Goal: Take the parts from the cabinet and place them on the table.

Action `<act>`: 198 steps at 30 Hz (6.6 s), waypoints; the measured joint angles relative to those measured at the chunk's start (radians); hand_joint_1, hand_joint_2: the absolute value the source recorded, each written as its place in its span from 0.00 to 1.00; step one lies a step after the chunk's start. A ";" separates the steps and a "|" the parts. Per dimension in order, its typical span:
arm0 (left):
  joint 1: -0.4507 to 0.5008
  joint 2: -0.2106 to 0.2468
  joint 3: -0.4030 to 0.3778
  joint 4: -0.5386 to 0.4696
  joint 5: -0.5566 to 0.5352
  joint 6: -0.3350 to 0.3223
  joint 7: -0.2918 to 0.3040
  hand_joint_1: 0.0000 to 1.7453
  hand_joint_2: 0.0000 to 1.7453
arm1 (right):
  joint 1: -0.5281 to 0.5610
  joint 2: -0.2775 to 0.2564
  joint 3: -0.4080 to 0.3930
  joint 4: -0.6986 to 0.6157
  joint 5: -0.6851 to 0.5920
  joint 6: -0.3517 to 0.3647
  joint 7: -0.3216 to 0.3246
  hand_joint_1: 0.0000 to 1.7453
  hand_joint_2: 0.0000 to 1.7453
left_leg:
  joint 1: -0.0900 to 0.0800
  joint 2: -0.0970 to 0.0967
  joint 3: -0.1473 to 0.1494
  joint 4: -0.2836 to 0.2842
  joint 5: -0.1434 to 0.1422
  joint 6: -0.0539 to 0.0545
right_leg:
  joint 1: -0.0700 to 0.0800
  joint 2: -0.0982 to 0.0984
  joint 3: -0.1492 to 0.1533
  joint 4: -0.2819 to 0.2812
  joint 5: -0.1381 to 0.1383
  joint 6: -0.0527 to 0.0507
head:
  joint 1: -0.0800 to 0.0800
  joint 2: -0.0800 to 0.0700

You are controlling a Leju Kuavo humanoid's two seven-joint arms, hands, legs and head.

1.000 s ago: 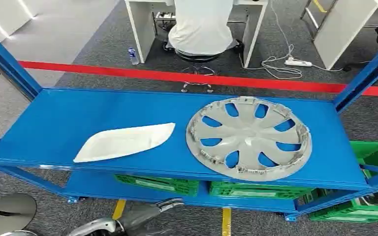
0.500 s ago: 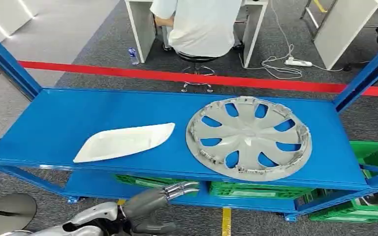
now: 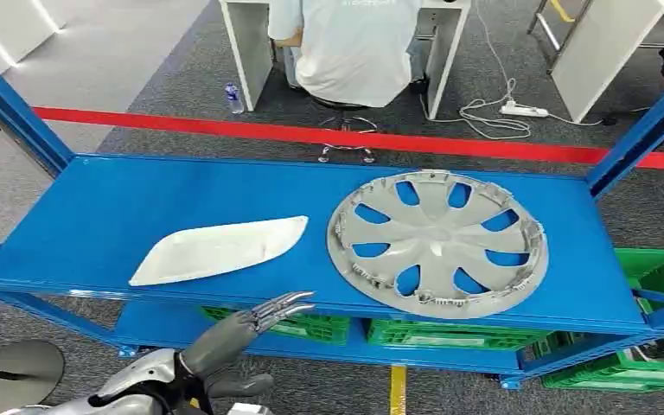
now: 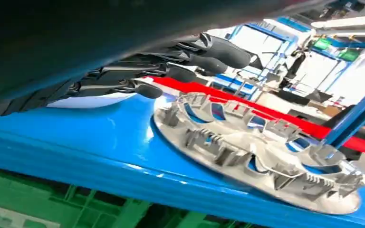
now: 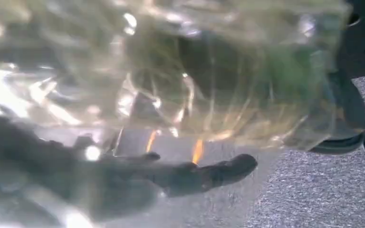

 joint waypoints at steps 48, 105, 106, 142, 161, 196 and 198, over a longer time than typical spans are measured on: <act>0.291 0.119 0.570 -0.103 -0.595 0.356 0.430 0.00 1.00 | 0.082 -0.052 -0.077 -0.188 0.000 -0.107 -0.003 0.00 0.00 | 0.001 0.000 0.002 0.000 -0.001 0.000 | 0.001 0.001 0.001 0.000 -0.002 0.000 | 0.000 0.000; -0.032 0.010 0.433 0.234 -0.201 0.011 0.380 0.00 1.00 | 0.004 -0.043 0.003 -0.078 0.000 -0.002 -0.003 0.00 0.00 | 0.001 0.001 0.002 0.000 -0.001 0.000 | 0.000 0.001 0.002 0.000 -0.002 0.001 | 0.000 0.000; -0.033 0.012 0.429 0.239 -0.202 0.003 0.384 0.00 1.00 | 0.004 -0.043 0.003 -0.077 0.000 -0.002 -0.003 0.00 0.00 | 0.001 0.001 0.002 0.000 -0.001 0.000 | 0.000 0.001 0.002 0.000 -0.002 0.001 | 0.000 0.000; -0.025 -0.041 0.379 0.317 -0.158 -0.075 0.397 0.86 1.00 | -0.013 -0.031 0.006 -0.043 0.000 0.021 -0.003 0.00 0.00 | 0.001 0.000 0.005 0.000 -0.001 0.000 | 0.000 0.001 0.005 0.000 -0.002 0.001 | 0.000 0.000; -0.064 -0.047 0.381 0.323 -0.221 -0.019 0.397 1.00 1.00 | -0.018 -0.025 0.015 -0.028 0.000 0.023 -0.003 0.00 0.00 | 0.001 0.001 0.007 0.000 -0.001 0.000 | 0.000 0.001 0.008 0.000 -0.002 0.001 | 0.000 0.000; -0.043 0.008 0.429 0.089 -0.730 0.374 0.356 1.00 1.00 | -0.017 -0.021 0.022 -0.020 0.000 0.039 -0.003 0.00 0.00 | 0.001 0.001 0.004 0.000 -0.002 0.000 | 0.000 0.001 0.007 0.000 -0.002 0.001 | 0.000 0.000; -0.036 0.010 0.440 0.060 -0.774 0.375 0.350 1.00 1.00 | -0.017 -0.021 0.022 -0.019 0.000 0.039 -0.003 0.00 0.00 | 0.001 0.001 0.004 0.000 -0.002 0.000 | 0.000 0.002 0.007 0.000 -0.002 0.001 | 0.000 0.000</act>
